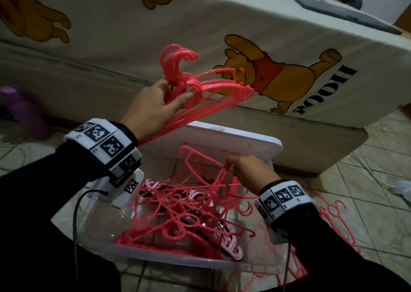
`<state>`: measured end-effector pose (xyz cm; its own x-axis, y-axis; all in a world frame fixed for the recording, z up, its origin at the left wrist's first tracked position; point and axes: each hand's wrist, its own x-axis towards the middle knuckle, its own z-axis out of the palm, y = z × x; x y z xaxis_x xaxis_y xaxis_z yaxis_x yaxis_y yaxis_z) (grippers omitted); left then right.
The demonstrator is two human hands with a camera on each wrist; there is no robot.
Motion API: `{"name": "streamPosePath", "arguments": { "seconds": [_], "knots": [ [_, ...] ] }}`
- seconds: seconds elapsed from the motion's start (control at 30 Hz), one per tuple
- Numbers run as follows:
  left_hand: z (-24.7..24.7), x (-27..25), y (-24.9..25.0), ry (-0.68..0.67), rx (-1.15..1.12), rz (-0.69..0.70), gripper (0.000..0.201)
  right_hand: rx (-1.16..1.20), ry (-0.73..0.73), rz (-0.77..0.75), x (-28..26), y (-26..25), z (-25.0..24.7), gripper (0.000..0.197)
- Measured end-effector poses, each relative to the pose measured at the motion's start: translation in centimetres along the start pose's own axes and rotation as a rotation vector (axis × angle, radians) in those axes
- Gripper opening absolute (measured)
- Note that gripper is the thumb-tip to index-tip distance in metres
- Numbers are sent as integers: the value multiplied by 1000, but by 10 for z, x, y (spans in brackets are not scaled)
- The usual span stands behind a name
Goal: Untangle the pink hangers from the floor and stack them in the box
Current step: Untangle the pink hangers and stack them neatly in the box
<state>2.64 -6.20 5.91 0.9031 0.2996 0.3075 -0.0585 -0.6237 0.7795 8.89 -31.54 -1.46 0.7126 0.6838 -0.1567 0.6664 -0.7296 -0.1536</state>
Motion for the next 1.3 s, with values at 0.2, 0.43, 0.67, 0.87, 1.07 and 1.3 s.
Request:
{"name": "streamPosePath", "arguments": {
  "seconds": [0.2,0.43,0.67,0.87,1.07,1.3],
  "knots": [
    [-3,2,-3,5,28,-7,47,-231,-74,-159,-2,-28,31,23],
    [-4,1,-4,15,43,26,42,-280,-23,-136,3,-28,26,29],
    [-8,6,-4,78,37,-8,40,-110,59,7,-1,-3,-9,20],
    [-3,4,-5,47,51,-3,39,-177,-106,-33,0,-25,25,27],
    [-3,4,-7,43,76,23,43,-233,-230,-30,5,-32,40,31],
    [-8,10,-14,80,65,-14,46,-310,64,-45,7,-14,2,26]
  ]
}}
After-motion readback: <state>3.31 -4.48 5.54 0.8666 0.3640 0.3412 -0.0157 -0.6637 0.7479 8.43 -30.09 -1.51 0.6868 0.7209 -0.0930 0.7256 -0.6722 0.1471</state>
